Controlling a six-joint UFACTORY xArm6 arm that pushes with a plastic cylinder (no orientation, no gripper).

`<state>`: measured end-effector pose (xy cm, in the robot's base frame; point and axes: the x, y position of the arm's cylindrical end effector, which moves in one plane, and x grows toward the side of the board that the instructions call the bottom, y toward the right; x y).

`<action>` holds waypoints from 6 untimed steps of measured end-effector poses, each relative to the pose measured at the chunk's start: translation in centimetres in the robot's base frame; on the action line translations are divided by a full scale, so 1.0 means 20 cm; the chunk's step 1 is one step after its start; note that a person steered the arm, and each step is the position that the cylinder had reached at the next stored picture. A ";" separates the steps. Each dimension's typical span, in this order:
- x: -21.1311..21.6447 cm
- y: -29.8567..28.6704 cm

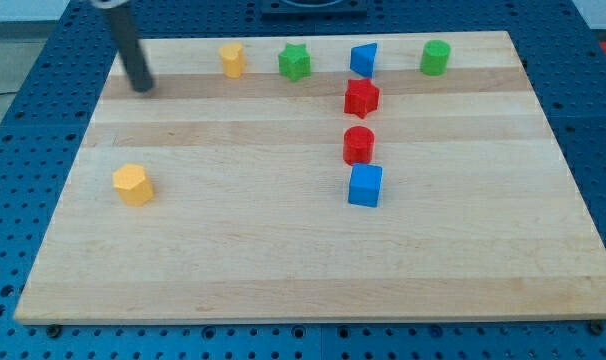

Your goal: Place the yellow hexagon below the yellow heart

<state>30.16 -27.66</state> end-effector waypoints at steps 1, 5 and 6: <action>0.42 -0.10; 0.84 0.14; 0.84 0.42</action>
